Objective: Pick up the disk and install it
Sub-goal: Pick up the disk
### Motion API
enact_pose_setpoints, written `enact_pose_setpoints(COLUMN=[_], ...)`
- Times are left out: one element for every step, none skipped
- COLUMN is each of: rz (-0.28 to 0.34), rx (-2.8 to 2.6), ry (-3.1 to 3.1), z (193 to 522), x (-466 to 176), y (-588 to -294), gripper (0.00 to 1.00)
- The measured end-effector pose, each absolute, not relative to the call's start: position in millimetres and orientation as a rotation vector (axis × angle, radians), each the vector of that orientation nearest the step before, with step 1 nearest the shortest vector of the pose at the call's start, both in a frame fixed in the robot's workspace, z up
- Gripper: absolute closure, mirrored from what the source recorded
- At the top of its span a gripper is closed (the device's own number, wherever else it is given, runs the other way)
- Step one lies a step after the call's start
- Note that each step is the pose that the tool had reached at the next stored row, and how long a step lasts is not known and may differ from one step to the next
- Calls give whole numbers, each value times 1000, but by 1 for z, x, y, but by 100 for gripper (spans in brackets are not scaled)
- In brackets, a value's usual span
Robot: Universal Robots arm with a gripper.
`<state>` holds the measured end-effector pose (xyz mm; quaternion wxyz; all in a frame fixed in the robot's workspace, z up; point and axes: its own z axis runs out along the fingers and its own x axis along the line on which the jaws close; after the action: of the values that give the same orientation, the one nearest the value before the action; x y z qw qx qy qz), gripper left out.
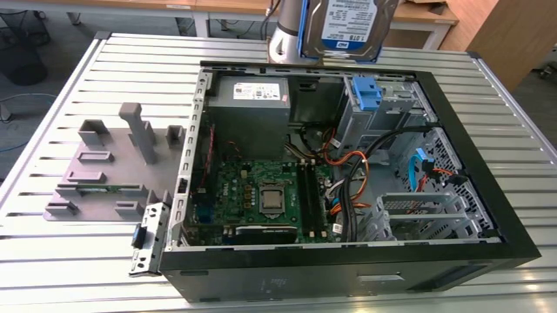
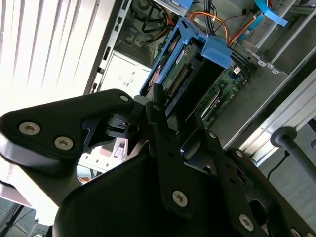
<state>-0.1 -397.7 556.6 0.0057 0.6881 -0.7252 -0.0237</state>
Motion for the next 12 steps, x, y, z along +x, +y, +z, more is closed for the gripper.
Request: enact_pose_setpoints(rz=[-74,-74,-74,-74,-74,-74,-74,-74,-74,-74,-74,-74], rx=[2154,2154,2154,2154,2154,2154,2154,2154,2154,2154,2154,2154], ry=[-2270,-2270,-2270,-2270,-2270,-2270,-2270,-2270,-2270,-2270,-2270,-2270], z=[557,557,557,557,557,557,557,557,557,556,557,557], x=[0,0,0,0,0,0,0,0,0,0,0,0], y=[-399,-401,-402,-404,-405,-407,-409,-410,-412,-413,-415,-417], gripper=[65,65,65,65,65,65,65,65,65,65,65,65])
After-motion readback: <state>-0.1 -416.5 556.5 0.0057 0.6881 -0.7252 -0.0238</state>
